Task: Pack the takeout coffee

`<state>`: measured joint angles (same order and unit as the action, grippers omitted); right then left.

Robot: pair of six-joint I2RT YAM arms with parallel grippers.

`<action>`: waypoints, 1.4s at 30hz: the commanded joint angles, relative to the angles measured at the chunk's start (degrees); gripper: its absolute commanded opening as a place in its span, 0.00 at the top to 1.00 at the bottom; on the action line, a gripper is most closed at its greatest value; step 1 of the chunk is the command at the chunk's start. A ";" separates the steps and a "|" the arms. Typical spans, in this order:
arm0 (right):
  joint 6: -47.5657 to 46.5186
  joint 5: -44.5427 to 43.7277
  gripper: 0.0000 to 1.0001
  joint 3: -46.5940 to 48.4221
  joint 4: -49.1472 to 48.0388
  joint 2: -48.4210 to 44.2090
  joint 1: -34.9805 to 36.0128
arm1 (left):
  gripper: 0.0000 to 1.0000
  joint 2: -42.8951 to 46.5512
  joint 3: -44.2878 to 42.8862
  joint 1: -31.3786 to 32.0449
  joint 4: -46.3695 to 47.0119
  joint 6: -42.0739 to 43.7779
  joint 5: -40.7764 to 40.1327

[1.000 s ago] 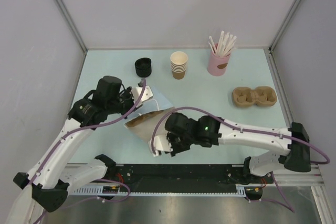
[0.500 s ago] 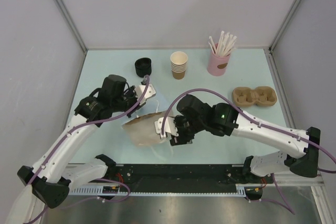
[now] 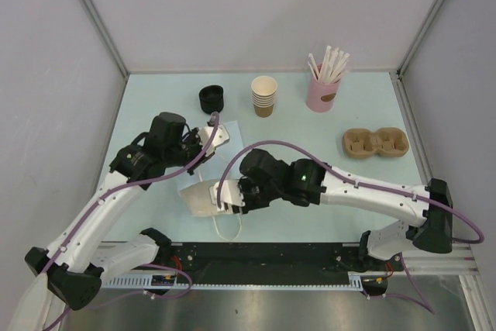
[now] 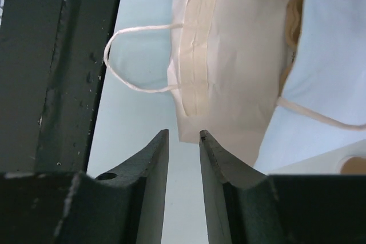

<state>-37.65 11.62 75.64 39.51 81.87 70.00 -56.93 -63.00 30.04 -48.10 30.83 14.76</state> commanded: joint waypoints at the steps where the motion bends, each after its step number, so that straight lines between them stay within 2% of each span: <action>1: -4.71 -10.62 0.67 -0.05 -2.07 0.22 5.14 | 1.00 -0.11 -0.72 -0.25 3.18 -1.91 -1.23; 5: -9.10 -21.44 0.67 -4.08 -6.87 1.98 9.97 | 1.00 -0.90 -1.77 -0.16 3.10 -1.83 0.09; 10: -12.80 -30.67 0.67 -6.11 -14.45 5.23 10.86 | 1.00 -1.26 -1.77 -0.16 3.10 -1.91 0.09; 18: -19.39 -38.67 0.60 -10.59 -26.84 10.59 11.39 | 1.00 -2.66 -3.70 -0.16 2.04 -2.09 0.61; 23: -22.63 -39.56 0.60 -13.58 -34.04 13.93 12.00 | 1.00 -3.63 -5.64 -0.16 0.90 -2.09 1.23; 27: -28.79 -45.18 0.61 -18.67 -46.43 17.18 12.71 | 1.00 -3.81 -6.60 -0.16 0.20 -2.09 1.67; 31: -30.90 -46.95 0.65 -18.95 -55.83 20.96 11.74 | 1.00 -3.63 -6.78 -0.16 -0.42 -1.91 2.37; 34: -31.17 -45.90 0.68 -18.95 -59.44 22.63 9.46 | 1.00 -3.19 -6.87 -0.16 -0.77 -1.74 2.29; 40: -29.15 -41.24 0.76 -18.95 -61.83 24.22 4.89 | 1.00 -2.66 -7.13 -0.16 -1.30 -1.39 2.64; 42: -28.45 -39.13 0.83 -18.86 -62.27 24.66 3.14 | 1.00 -2.66 -7.31 -0.16 -1.56 -1.30 2.81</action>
<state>-67.53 -30.92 56.38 -16.93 105.47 75.61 -60.75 -67.33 30.04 -49.52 29.87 15.86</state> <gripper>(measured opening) 0.217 0.008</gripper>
